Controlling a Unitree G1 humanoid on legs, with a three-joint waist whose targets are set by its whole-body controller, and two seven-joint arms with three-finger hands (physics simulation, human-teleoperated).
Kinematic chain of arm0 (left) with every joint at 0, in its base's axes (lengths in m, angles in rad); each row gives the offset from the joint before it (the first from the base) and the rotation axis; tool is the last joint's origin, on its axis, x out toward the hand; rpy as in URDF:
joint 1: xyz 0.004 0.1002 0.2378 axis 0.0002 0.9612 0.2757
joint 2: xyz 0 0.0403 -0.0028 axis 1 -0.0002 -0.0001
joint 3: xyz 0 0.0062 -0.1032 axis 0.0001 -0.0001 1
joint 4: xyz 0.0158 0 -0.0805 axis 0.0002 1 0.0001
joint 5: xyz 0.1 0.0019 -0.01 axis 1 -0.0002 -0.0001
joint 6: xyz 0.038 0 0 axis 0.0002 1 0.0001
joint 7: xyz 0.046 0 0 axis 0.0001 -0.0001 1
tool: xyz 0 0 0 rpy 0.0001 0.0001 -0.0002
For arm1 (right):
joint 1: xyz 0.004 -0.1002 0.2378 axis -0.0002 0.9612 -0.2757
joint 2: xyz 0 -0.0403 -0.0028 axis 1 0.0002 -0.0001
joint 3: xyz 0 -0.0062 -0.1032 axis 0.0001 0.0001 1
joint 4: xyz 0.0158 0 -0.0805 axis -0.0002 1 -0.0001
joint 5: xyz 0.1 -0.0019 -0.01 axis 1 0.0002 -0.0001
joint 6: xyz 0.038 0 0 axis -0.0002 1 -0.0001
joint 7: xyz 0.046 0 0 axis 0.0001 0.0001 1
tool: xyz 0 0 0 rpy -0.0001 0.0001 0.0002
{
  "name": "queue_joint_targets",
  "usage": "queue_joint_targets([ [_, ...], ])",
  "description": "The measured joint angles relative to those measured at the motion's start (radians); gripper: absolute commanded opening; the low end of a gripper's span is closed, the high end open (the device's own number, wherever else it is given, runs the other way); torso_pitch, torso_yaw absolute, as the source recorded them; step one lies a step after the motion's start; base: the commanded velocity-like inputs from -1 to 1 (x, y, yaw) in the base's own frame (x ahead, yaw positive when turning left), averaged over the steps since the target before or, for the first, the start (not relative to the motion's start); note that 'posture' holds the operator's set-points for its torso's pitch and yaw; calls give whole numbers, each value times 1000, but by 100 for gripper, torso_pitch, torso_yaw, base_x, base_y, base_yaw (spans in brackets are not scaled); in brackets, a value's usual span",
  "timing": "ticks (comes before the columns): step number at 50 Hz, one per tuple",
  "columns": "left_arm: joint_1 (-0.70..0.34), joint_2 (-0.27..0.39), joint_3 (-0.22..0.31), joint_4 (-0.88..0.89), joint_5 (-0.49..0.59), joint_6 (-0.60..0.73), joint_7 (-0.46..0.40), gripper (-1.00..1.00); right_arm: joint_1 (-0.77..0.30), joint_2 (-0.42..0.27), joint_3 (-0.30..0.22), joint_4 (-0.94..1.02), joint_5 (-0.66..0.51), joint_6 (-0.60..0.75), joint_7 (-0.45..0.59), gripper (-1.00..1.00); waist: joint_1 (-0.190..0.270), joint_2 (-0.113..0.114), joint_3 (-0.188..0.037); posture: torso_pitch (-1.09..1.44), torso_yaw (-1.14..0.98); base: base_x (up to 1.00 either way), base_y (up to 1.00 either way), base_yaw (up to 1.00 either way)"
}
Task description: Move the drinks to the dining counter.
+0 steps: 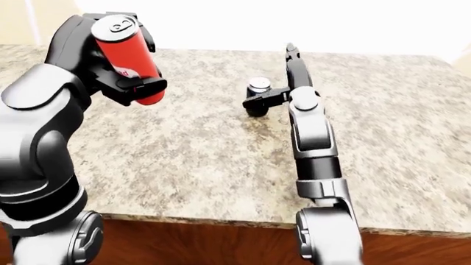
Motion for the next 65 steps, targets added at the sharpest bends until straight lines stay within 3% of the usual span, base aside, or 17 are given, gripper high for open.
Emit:
queue_joint_targets([
  [11, -43, -100, -41, 274, 73, -171, 2, -100, 22, -65, -31, -450, -24, 274, 84, 100, 5, -16, -1, 0, 0, 0, 0, 0],
  [22, -95, -168, -52, 669, 116, -434, 52, -100, -2, -82, -37, -569, -33, 399, 122, 100, 5, -16, -1, 0, 0, 0, 0, 0],
  [27, -118, -188, -47, 856, 110, -552, 79, -100, -5, -76, -30, -593, -32, 411, 124, 100, 3, -18, -2, 0, 0, 0, 0, 0],
  [37, -156, -207, -40, 1071, 91, -706, 133, -100, 12, -49, -9, -578, -42, 398, 119, 100, 2, -16, -5, 0, 0, 0, 0, 0],
  [46, -147, -224, -51, 1166, 89, -805, 162, -100, 20, -44, -16, -583, -56, 385, 122, 100, 2, -15, -10, 0, 0, 0, 0, 0],
  [65, -173, -234, -53, 1271, 96, -876, 180, -100, 21, -42, -18, -591, -57, 387, 125, 100, 0, -14, -12, 0, 0, 0, 0, 0],
])
